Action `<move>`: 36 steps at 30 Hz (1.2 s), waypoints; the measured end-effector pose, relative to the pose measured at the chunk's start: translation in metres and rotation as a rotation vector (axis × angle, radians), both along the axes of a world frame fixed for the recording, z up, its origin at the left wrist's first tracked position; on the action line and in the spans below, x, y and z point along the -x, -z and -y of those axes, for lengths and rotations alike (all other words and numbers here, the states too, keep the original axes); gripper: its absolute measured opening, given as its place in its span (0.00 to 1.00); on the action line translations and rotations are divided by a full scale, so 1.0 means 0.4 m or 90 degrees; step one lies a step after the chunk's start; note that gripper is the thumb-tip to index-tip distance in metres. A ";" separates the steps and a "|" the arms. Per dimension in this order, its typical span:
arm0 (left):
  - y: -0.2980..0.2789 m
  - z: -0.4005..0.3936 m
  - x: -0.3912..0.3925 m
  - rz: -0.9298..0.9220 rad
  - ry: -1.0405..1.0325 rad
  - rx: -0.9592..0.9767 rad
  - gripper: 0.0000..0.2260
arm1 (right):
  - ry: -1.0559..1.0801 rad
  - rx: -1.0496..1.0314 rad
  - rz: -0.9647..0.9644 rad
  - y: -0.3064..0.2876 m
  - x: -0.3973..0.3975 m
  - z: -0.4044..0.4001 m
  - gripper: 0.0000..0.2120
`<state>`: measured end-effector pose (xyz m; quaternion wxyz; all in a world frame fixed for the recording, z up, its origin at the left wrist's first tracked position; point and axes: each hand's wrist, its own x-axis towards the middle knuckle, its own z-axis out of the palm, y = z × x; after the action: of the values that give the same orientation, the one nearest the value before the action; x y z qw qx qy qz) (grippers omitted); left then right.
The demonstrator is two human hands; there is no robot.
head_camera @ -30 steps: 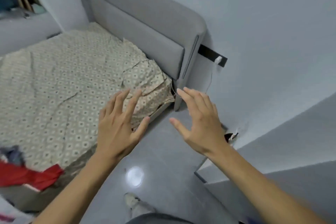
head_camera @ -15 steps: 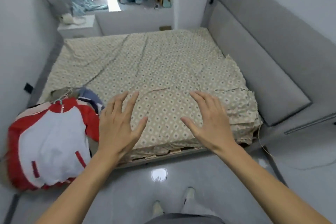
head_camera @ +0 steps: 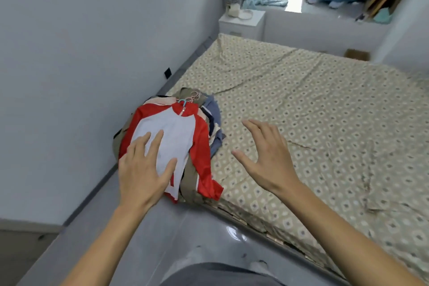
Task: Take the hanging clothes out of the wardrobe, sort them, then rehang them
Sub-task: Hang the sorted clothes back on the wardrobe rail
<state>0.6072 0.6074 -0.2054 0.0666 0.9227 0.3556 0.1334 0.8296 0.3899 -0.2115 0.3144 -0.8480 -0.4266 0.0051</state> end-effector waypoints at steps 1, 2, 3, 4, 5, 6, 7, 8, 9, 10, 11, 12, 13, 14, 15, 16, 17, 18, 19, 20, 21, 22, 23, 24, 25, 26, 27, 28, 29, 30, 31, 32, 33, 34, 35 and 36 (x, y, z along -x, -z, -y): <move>0.001 -0.015 0.006 0.000 -0.021 -0.001 0.34 | -0.024 -0.004 -0.001 0.000 -0.010 -0.038 0.35; 0.003 -0.034 0.009 0.001 -0.040 0.000 0.34 | -0.045 -0.005 0.002 0.000 -0.019 -0.076 0.35; 0.005 -0.058 0.011 0.005 -0.059 0.003 0.34 | -0.063 -0.005 0.005 0.000 -0.028 -0.116 0.35; 0.010 -0.085 0.012 0.011 -0.075 0.008 0.34 | -0.077 -0.004 0.007 0.001 -0.036 -0.156 0.35; 0.017 -0.115 0.012 0.015 -0.088 0.014 0.34 | -0.089 -0.003 0.008 0.002 -0.043 -0.195 0.34; 0.024 -0.148 0.009 0.017 -0.095 0.017 0.34 | -0.099 -0.002 0.008 0.005 -0.049 -0.235 0.34; 0.033 -0.183 0.004 0.016 -0.099 0.019 0.34 | -0.108 -0.002 0.008 0.011 -0.055 -0.275 0.33; 0.042 -0.222 -0.003 0.016 -0.103 0.022 0.34 | -0.114 0.000 0.009 0.019 -0.062 -0.315 0.33; 0.053 -0.264 -0.011 0.018 -0.106 0.028 0.34 | -0.117 0.002 0.011 0.030 -0.069 -0.356 0.33; 0.065 -0.310 -0.019 0.022 -0.106 0.033 0.34 | -0.118 0.005 0.011 0.041 -0.076 -0.398 0.33; 0.078 -0.359 -0.028 0.023 -0.102 0.037 0.34 | -0.116 0.012 0.010 0.054 -0.083 -0.441 0.33; 0.090 -0.411 -0.036 0.020 -0.095 0.039 0.33 | -0.108 0.022 0.012 0.066 -0.089 -0.483 0.33; 0.102 -0.470 -0.046 0.015 -0.080 0.040 0.33 | -0.096 0.030 0.017 0.076 -0.095 -0.528 0.33; 0.111 -0.530 -0.055 0.008 -0.060 0.043 0.33 | -0.083 0.038 0.019 0.087 -0.098 -0.571 0.33; 0.117 -0.584 -0.060 -0.001 -0.043 0.047 0.33 | -0.074 0.043 0.015 0.096 -0.099 -0.608 0.33; 0.121 -0.636 -0.065 -0.008 -0.032 0.054 0.33 | -0.065 0.046 0.009 0.104 -0.100 -0.646 0.33; 0.123 -0.686 -0.070 -0.012 -0.027 0.057 0.33 | -0.060 0.048 0.004 0.111 -0.103 -0.684 0.33; 0.121 -0.730 -0.075 -0.016 -0.022 0.056 0.34 | -0.054 0.052 -0.002 0.116 -0.105 -0.718 0.33; 0.117 -0.770 -0.082 -0.020 -0.017 0.053 0.34 | -0.047 0.055 -0.011 0.121 -0.106 -0.749 0.33; 0.114 -0.808 -0.090 -0.021 -0.014 0.053 0.34 | -0.039 0.057 -0.020 0.127 -0.108 -0.778 0.33; 0.111 -0.843 -0.098 -0.018 -0.011 0.054 0.34 | -0.035 0.057 -0.027 0.135 -0.112 -0.804 0.33; 0.111 -0.871 -0.105 -0.015 -0.010 0.059 0.34 | -0.033 0.056 -0.033 0.143 -0.115 -0.825 0.33; 0.113 -0.893 -0.113 -0.018 -0.012 0.065 0.35 | -0.032 0.053 -0.041 0.154 -0.122 -0.844 0.33; 0.118 -0.909 -0.117 -0.028 -0.017 0.068 0.35 | -0.033 0.053 -0.052 0.165 -0.132 -0.861 0.33; 0.127 -0.920 -0.120 -0.039 -0.020 0.071 0.36 | -0.035 0.059 -0.063 0.179 -0.144 -0.878 0.34; 0.141 -0.928 -0.121 -0.047 -0.021 0.075 0.36 | -0.037 0.073 -0.071 0.193 -0.158 -0.893 0.34; 0.158 -0.937 -0.124 -0.056 -0.020 0.080 0.36 | -0.037 0.086 -0.075 0.212 -0.174 -0.910 0.35; 0.175 -0.948 -0.130 -0.065 -0.017 0.083 0.36 | -0.033 0.097 -0.079 0.232 -0.192 -0.927 0.35; 0.195 -0.962 -0.139 -0.076 -0.008 0.087 0.36 | -0.027 0.105 -0.080 0.253 -0.209 -0.943 0.35; 0.215 -0.978 -0.153 -0.087 0.003 0.090 0.36 | -0.021 0.113 -0.088 0.273 -0.223 -0.958 0.34; 0.235 -0.994 -0.169 -0.099 0.010 0.097 0.36 | -0.015 0.116 -0.100 0.292 -0.235 -0.973 0.34; 0.255 -1.015 -0.191 -0.113 0.017 0.102 0.36 | -0.007 0.119 -0.113 0.309 -0.248 -0.991 0.33; 0.276 -1.039 -0.218 -0.127 0.027 0.106 0.36 | 0.001 0.122 -0.123 0.328 -0.261 -1.011 0.33; 0.297 -1.065 -0.248 -0.137 0.040 0.107 0.35 | 0.008 0.130 -0.129 0.345 -0.273 -1.034 0.32; 0.319 -1.093 -0.283 -0.143 0.055 0.108 0.35 | 0.016 0.141 -0.130 0.365 -0.287 -1.059 0.32; 0.344 -1.125 -0.320 -0.147 0.070 0.110 0.35 | 0.029 0.158 -0.131 0.386 -0.302 -1.086 0.32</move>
<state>0.7353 1.0574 -0.3430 0.1118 0.9406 0.3203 -0.0088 0.9503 0.8245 -0.3657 0.2489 -0.8847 -0.3693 0.1377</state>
